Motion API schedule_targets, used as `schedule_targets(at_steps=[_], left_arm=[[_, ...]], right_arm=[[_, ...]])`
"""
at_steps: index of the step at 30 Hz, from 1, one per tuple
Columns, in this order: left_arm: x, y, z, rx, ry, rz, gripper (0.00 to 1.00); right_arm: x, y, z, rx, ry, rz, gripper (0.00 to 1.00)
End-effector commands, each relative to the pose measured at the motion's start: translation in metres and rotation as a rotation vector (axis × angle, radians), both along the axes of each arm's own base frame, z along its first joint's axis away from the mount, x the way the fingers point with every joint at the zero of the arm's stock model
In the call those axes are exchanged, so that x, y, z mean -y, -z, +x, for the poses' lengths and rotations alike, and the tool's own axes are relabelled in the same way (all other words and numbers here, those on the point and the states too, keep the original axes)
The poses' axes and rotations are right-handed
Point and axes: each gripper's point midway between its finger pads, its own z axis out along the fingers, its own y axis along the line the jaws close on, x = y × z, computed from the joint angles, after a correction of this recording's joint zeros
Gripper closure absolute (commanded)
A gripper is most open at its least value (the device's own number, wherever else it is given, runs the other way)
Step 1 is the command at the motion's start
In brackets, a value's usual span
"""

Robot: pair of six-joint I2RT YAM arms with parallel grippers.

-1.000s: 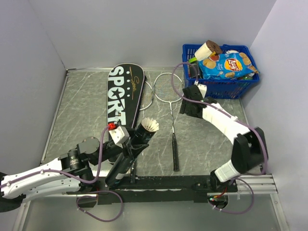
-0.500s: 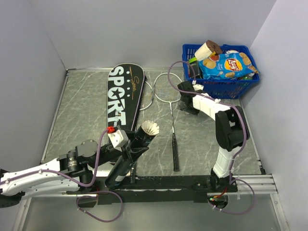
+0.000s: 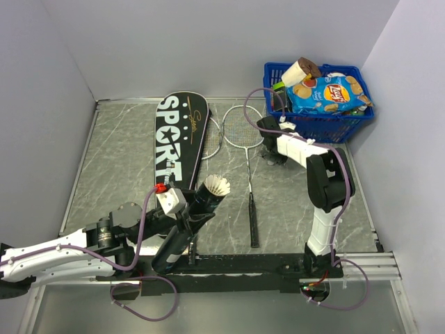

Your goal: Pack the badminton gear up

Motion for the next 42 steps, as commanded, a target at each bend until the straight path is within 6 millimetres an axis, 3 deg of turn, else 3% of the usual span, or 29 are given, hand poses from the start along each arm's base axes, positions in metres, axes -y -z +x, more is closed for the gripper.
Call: schedule_targets(at_steps=[1, 12, 35, 42], left_arm=[[-0.001, -0.021, 0.002, 0.03, -0.015, -0.064, 0.76], [-0.002, -0.022, 0.0, 0.031, -0.013, -0.065, 0.76], [0.0, -0.021, -0.002, 0.03, -0.003, -0.058, 0.76], [0.0, -0.021, -0.004, 0.029, 0.0, -0.057, 0.76]], right_arm=[[0.001, -0.004, 0.021, 0.045, 0.02, 0.005, 0.31], [-0.001, 0.011, 0.016, 0.009, 0.041, 0.018, 0.4], [-0.004, 0.014, 0.0, -0.036, 0.044, -0.043, 0.5], [-0.005, 0.015, -0.002, -0.043, 0.039, -0.044, 0.69]])
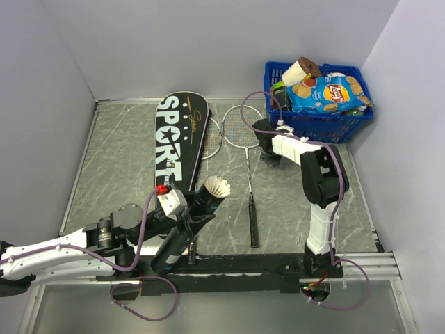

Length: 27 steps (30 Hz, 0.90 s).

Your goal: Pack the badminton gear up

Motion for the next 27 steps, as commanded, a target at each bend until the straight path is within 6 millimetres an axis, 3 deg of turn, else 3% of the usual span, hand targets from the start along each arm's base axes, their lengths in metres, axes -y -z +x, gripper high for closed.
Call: schedule_targets(at_steps=[1, 8, 15, 21, 25, 27], left_arm=[[0.0, -0.024, -0.001, 0.031, 0.001, -0.069, 0.76], [0.001, -0.024, -0.003, 0.029, 0.006, -0.063, 0.76], [0.003, -0.026, -0.007, 0.025, 0.028, -0.066, 0.76], [0.005, -0.029, -0.01, 0.013, 0.039, -0.076, 0.76], [0.001, -0.033, -0.011, 0.007, 0.034, -0.1, 0.76], [0.0, -0.034, -0.01, 0.007, 0.027, -0.105, 0.76]], right_arm=[[-0.003, -0.004, 0.001, -0.004, -0.007, -0.001, 0.71], [-0.004, -0.015, -0.013, 0.016, -0.018, 0.009, 0.8], [-0.014, -0.036, -0.068, 0.034, 0.02, 0.035, 0.79], [-0.025, -0.046, -0.106, 0.05, 0.171, 0.095, 0.75], [-0.046, -0.056, -0.123, 0.085, 0.252, 0.126, 0.75], [-0.067, -0.062, -0.126, 0.095, 0.244, 0.145, 0.75]])
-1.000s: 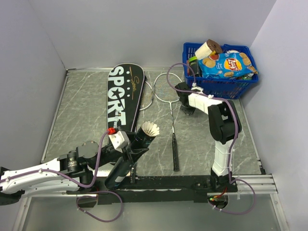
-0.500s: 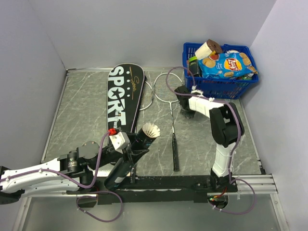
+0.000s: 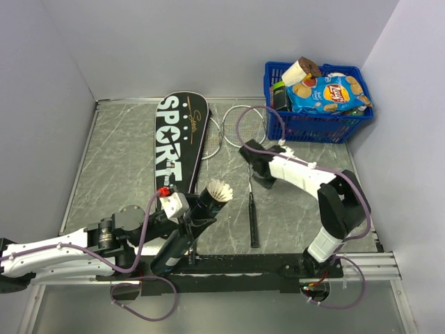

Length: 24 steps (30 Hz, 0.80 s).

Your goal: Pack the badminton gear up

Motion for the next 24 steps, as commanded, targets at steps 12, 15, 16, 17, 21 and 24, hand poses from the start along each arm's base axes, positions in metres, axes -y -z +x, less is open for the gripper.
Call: schedule_targets(at_steps=[12, 15, 16, 17, 21, 24], left_arm=[[-0.017, -0.044, 0.001, 0.008, -0.057, -0.152, 0.77], [-0.02, -0.046, -0.001, 0.011, -0.058, -0.166, 0.77], [-0.021, -0.046, -0.002, 0.014, -0.055, -0.168, 0.77], [-0.02, -0.046, -0.003, 0.016, -0.051, -0.165, 0.77], [-0.02, -0.046, -0.006, 0.018, -0.042, -0.158, 0.77], [-0.02, -0.046, -0.008, 0.021, -0.038, -0.161, 0.77]], right_arm=[[-0.131, -0.007, -0.025, -0.016, 0.189, 0.16, 0.69], [-0.148, 0.003, -0.021, -0.028, 0.21, 0.199, 0.66], [-0.152, 0.006, -0.021, -0.032, 0.212, 0.21, 0.62], [-0.157, 0.007, -0.019, -0.032, 0.208, 0.223, 0.61], [-0.172, 0.013, -0.015, -0.043, 0.174, 0.226, 0.55], [-0.181, 0.009, -0.01, -0.04, 0.124, 0.221, 0.41]])
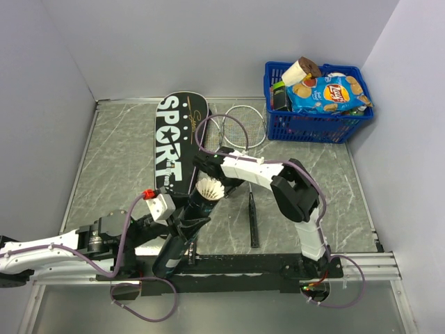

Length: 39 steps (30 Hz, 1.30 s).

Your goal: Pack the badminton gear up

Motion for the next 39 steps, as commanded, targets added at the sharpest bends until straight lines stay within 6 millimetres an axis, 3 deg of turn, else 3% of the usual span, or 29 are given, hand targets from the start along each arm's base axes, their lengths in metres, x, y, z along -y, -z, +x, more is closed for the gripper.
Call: schedule_targets(at_steps=[1, 7, 10, 14, 16, 20, 23, 24, 26, 27, 31, 35, 39], left_arm=[[-0.004, -0.026, -0.002, 0.014, -0.006, -0.08, 0.77], [-0.004, -0.027, -0.006, 0.018, 0.015, -0.079, 0.77], [-0.004, -0.029, -0.012, 0.023, 0.037, -0.082, 0.77], [-0.005, -0.029, -0.013, 0.029, 0.031, -0.081, 0.76], [-0.004, -0.023, -0.014, 0.028, 0.033, -0.052, 0.76], [-0.003, -0.02, -0.014, 0.032, 0.034, -0.036, 0.76], [-0.001, -0.017, -0.014, 0.033, 0.029, -0.02, 0.76], [0.0, -0.016, -0.013, 0.033, 0.026, -0.015, 0.76], [-0.001, -0.016, -0.013, 0.033, 0.021, -0.013, 0.76], [-0.003, -0.017, -0.013, 0.033, 0.02, -0.017, 0.76], [-0.008, -0.019, -0.011, 0.037, 0.007, -0.027, 0.76], [-0.012, -0.02, -0.01, 0.041, -0.005, -0.037, 0.76], [-0.011, -0.018, -0.009, 0.039, -0.012, -0.029, 0.76]], right_arm=[[-0.027, -0.021, 0.011, 0.045, -0.041, 0.057, 0.38], [-0.032, -0.029, 0.009, 0.061, -0.112, 0.085, 0.31], [-0.028, -0.046, 0.016, 0.112, -0.161, 0.102, 0.31], [-0.024, -0.09, 0.038, 0.201, -0.301, 0.176, 0.31], [-0.011, -0.107, 0.053, 0.241, -0.345, 0.2, 0.31], [0.0, -0.126, 0.076, 0.306, -0.579, 0.213, 0.32], [-0.007, -0.131, 0.088, 0.35, -0.744, 0.216, 0.34], [-0.024, -0.14, 0.085, 0.368, -0.823, 0.29, 0.37], [-0.04, -0.135, 0.081, 0.359, -0.955, 0.326, 0.42], [-0.049, -0.14, 0.08, 0.363, -0.992, 0.346, 0.5], [-0.073, -0.129, 0.061, 0.363, -1.103, 0.397, 0.68], [-0.077, -0.111, 0.06, 0.318, -1.129, 0.386, 0.87], [-0.085, -0.1, 0.074, 0.3, -1.128, 0.36, 0.92]])
